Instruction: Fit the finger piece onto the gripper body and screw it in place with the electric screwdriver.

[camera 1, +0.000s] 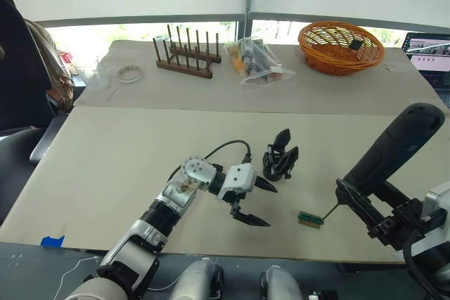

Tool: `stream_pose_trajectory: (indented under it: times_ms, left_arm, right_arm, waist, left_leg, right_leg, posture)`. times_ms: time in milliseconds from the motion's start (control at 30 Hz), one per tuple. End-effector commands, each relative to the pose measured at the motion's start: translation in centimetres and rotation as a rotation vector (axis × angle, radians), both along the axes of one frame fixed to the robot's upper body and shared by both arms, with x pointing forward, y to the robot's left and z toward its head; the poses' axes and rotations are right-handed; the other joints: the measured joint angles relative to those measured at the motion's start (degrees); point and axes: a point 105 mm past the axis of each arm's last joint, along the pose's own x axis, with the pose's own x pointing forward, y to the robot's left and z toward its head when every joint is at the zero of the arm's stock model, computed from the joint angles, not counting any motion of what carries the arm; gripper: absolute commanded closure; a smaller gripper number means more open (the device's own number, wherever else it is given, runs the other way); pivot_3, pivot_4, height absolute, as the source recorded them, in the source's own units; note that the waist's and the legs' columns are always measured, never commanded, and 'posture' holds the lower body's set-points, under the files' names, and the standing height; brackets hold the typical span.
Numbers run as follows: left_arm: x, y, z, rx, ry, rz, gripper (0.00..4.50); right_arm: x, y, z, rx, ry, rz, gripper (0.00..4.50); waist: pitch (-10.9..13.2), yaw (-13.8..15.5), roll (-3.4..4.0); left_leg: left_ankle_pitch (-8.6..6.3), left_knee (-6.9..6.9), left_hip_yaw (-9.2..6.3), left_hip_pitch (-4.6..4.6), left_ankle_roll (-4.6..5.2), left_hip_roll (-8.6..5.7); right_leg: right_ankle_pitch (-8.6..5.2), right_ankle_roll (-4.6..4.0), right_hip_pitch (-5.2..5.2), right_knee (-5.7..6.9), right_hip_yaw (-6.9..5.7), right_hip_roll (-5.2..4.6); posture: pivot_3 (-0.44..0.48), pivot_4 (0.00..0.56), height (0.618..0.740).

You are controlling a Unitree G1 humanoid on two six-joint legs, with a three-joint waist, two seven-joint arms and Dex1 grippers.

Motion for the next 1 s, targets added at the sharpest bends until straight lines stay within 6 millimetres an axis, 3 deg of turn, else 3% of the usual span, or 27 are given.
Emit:
stream_pose_trajectory:
  times_ms: [33, 1000]
  left_arm:
    - [-0.04, -0.28, 0.94, -0.035, -0.033, -0.015, 0.00]
    - [-0.20, -0.15, 1.02, -0.033, -0.035, -0.025, 0.00]
  right_arm:
    - [-0.45, 0.64, 1.62, -0.021, -0.085, 0.021, 2.57]
    - [-0.33, 0.06, 1.49, -0.028, -0.100, 0.016, 2.57]
  waist:
    - [0.0, 0.0, 0.00]
    - [0.0, 0.0, 0.00]
  left_leg:
    - [0.00, 0.00, 0.00, 0.00, 0.00, 0.00]
    - [0.00, 0.00, 0.00, 0.00, 0.00, 0.00]
  right_leg:
    - [0.00, 0.00, 0.00, 0.00, 0.00, 0.00]
    - [0.00, 0.00, -0.01, 0.00, 0.00, 0.00]
  posture:
    - [0.000, 0.150, 0.740]
    - [0.000, 0.150, 0.740]
